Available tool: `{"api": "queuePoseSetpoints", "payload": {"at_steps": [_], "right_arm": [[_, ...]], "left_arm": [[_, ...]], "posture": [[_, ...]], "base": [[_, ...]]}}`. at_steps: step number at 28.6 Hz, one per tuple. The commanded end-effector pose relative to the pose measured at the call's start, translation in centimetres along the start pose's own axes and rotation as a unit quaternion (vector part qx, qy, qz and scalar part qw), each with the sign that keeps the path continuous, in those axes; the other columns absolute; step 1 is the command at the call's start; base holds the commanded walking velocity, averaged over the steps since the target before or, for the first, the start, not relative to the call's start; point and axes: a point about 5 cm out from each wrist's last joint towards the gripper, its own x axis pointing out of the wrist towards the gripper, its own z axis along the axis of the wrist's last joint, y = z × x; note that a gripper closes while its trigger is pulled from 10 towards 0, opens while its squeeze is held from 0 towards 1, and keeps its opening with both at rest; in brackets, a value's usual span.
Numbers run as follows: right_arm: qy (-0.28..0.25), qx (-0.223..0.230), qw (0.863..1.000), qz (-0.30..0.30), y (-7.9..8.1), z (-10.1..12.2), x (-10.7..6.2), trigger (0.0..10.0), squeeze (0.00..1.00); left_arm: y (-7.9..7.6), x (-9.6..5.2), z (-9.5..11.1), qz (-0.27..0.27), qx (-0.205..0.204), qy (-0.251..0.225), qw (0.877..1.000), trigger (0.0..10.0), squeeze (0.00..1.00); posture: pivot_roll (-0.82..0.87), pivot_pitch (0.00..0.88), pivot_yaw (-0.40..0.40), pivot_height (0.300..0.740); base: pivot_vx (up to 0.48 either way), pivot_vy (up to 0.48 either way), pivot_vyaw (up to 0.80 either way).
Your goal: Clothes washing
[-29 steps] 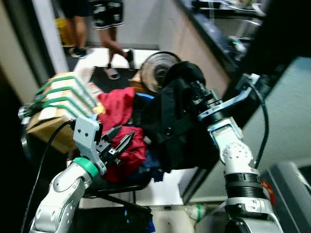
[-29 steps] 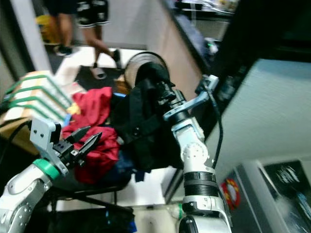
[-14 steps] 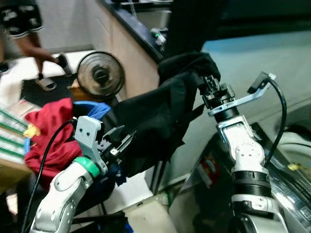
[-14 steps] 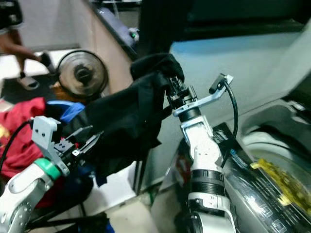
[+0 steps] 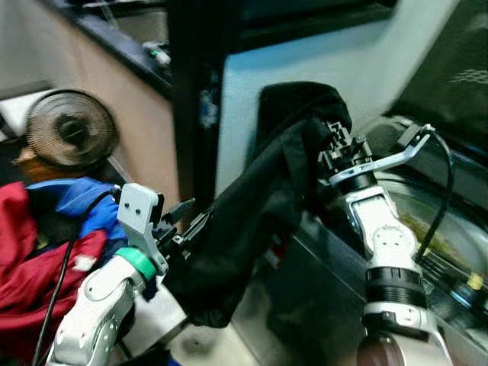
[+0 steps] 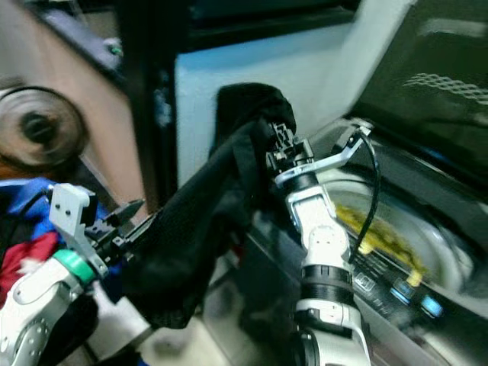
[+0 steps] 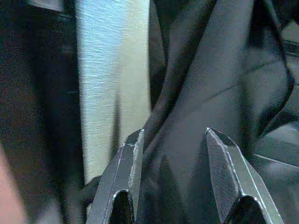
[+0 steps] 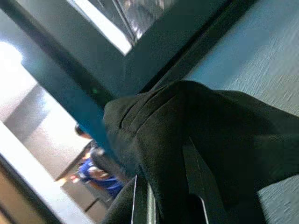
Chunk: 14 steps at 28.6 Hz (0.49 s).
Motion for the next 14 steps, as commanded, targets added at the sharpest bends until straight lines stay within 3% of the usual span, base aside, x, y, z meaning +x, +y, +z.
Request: {"api": "queuePoseSetpoints", "payload": {"at_steps": [1, 2, 3, 4, 7, 8, 9, 10, 13, 14], "right_arm": [[-0.016, -0.059, 0.998, 0.029, 2.1, 1.7, 2.3, 10.0, 0.00], [-0.016, -0.059, 0.998, 0.029, 2.1, 1.7, 2.3, 10.0, 0.00], [-0.108, -0.098, 0.986, 0.080, 6.3, 6.9, 5.9, 10.0, 0.00], [-0.108, -0.098, 0.986, 0.080, 6.3, 6.9, 5.9, 10.0, 0.00], [-0.216, -0.116, 0.963, 0.107, 9.7, 13.7, 7.8, 10.0, 0.00], [-0.255, -0.146, 0.950, 0.111, 11.1, 17.1, 8.1, 10.0, 0.00], [-0.255, -0.146, 0.950, 0.111, 11.1, 17.1, 8.1, 10.0, 0.00], [-0.281, -0.180, 0.937, 0.100, 12.1, 19.6, 8.1, 10.0, 0.00], [-0.281, -0.180, 0.937, 0.100, 12.1, 19.6, 8.1, 10.0, 0.00], [-0.296, -0.201, 0.930, 0.086, 12.7, 20.8, 8.1, 10.0, 0.00]], "left_arm": [[-0.2, 0.0, 0.2, -0.005, -0.002, 0.000, 1.000, 10.0, 0.00], [-0.2, 0.0, 0.2, -0.005, -0.002, 0.000, 1.000, 10.0, 0.00], [-0.3, 0.1, 0.6, -0.004, 0.000, -0.008, 1.000, 10.0, 0.00], [-0.3, 0.1, 0.6, -0.004, 0.000, -0.008, 1.000, 10.0, 0.00], [-0.4, 0.2, 0.8, -0.005, 0.001, -0.012, 1.000, 10.0, 0.00], [-0.4, 0.2, 0.8, -0.007, 0.001, -0.011, 1.000, 10.0, 0.00], [-0.4, 0.2, 0.8, -0.007, 0.001, -0.011, 1.000, 10.0, 0.00], [-0.4, 0.3, 0.8, -0.008, 0.001, -0.011, 1.000, 10.0, 0.00], [-0.4, 0.3, 0.8, -0.008, 0.001, -0.011, 1.000, 10.0, 0.00], [-0.4, 0.3, 0.8, -0.009, 0.001, -0.011, 1.000, 10.0, 0.00]], "posture": [[0.12, 0.000, -0.051, 0.740], [0.12, 0.000, -0.051, 0.740], [0.12, 0.000, -0.052, 0.740], [0.12, 0.000, -0.052, 0.740], [0.11, 0.000, -0.049, 0.740], [0.11, 0.000, -0.044, 0.740], [0.11, 0.000, -0.044, 0.740], [0.11, 0.000, -0.044, 0.740], [0.11, 0.000, -0.044, 0.740], [0.10, 0.000, -0.045, 0.740]], "base": [[0.000, 0.000, -0.80], [0.000, 0.000, -0.80], [0.000, 0.000, -0.80], [0.000, 0.000, -0.80], [0.000, 0.000, -0.80], [0.000, 0.000, -0.80], [0.000, 0.000, -0.80], [0.000, 0.000, -0.80], [0.000, 0.000, -0.80], [0.000, 0.000, -0.80]]}}
